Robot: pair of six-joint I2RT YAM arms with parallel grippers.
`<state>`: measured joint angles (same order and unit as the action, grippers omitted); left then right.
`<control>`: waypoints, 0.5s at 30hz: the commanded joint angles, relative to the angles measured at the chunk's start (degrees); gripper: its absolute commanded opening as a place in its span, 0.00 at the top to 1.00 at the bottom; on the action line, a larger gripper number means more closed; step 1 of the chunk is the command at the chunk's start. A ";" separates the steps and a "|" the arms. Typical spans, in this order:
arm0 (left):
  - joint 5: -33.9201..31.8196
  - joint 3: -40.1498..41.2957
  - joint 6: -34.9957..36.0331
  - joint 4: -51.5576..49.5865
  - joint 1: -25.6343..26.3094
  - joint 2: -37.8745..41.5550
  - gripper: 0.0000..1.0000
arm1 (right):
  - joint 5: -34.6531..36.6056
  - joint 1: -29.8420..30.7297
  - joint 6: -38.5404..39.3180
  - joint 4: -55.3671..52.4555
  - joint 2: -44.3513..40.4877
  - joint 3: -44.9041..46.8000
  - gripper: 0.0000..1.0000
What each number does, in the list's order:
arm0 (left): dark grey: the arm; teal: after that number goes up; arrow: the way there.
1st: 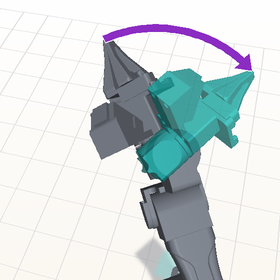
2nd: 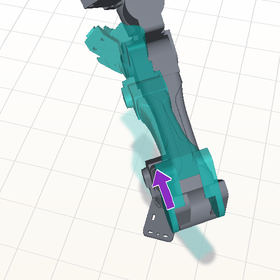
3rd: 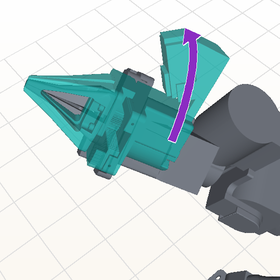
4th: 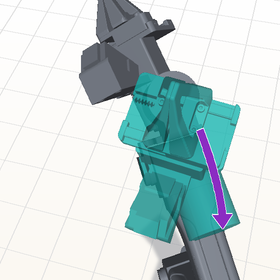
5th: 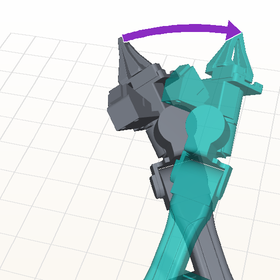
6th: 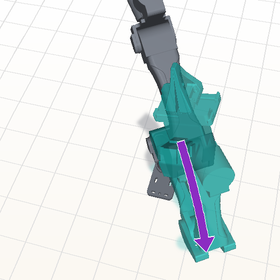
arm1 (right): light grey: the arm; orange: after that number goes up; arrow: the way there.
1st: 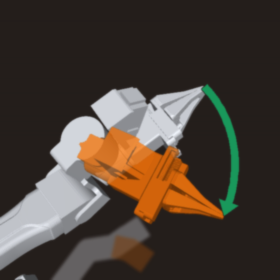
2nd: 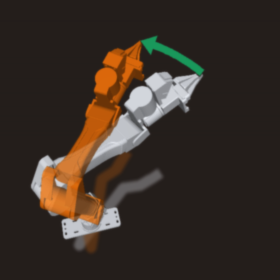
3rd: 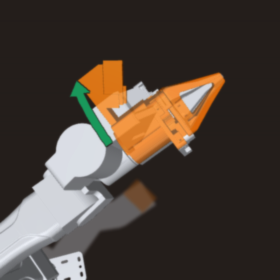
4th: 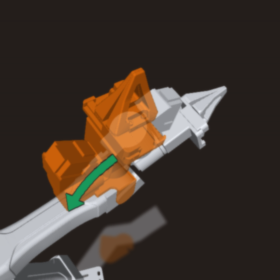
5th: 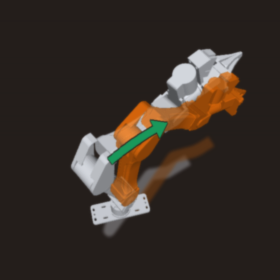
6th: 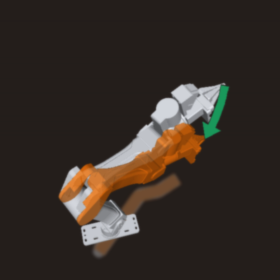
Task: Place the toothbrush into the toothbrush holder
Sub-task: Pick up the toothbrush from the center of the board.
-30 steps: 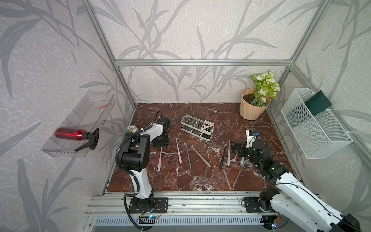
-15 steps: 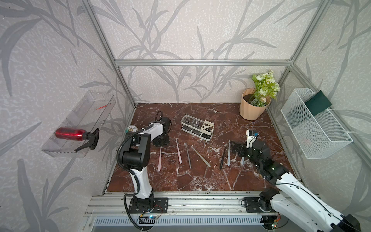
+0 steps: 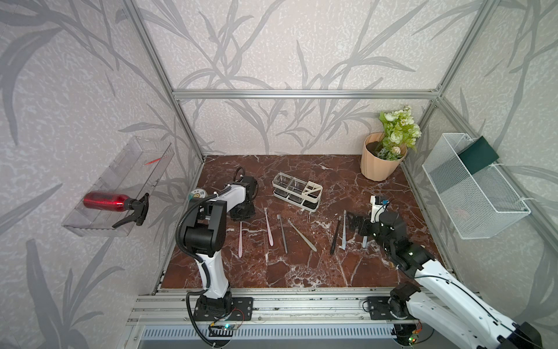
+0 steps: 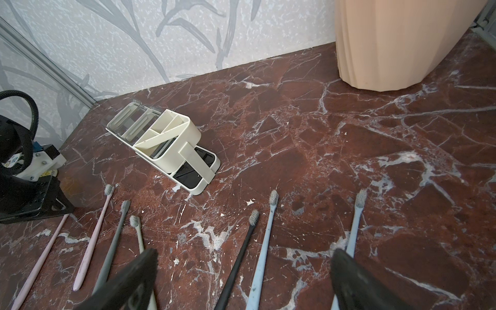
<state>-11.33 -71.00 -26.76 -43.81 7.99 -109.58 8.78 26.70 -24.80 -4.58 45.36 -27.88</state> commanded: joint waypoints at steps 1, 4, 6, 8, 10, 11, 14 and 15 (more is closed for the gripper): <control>0.24 0.43 -0.48 -3.30 -0.06 -2.37 0.86 | 0.58 0.36 0.53 0.35 0.08 0.28 0.01; 0.04 0.21 -0.44 -3.64 -0.08 -2.56 0.86 | 0.66 0.35 0.43 0.61 0.23 0.53 0.01; -0.08 0.01 -0.33 -3.89 -0.08 -2.56 0.87 | 0.50 0.31 0.42 0.67 0.59 0.43 0.01; -0.23 0.08 -0.30 -3.98 -0.02 -2.26 0.90 | 0.39 0.34 0.32 0.63 0.78 0.37 0.01; -0.26 0.12 -0.22 -4.15 0.05 -2.09 0.91 | 0.28 0.37 0.36 0.73 0.86 0.39 0.01; -0.35 0.06 -0.13 -4.29 0.01 -2.13 0.91 | 0.28 0.36 0.32 0.80 0.94 0.41 0.01; -0.84 -0.27 0.22 -4.61 0.18 -1.89 0.92 | 0.10 0.30 0.27 0.97 1.30 0.45 0.01; -1.00 -0.36 0.37 -4.70 0.19 -1.94 0.92 | 0.02 0.34 0.28 1.14 1.47 0.46 0.01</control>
<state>-11.73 -71.22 -26.57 -44.60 8.14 -109.71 8.71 26.70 -24.80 -4.49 46.46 -27.88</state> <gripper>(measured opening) 0.092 0.993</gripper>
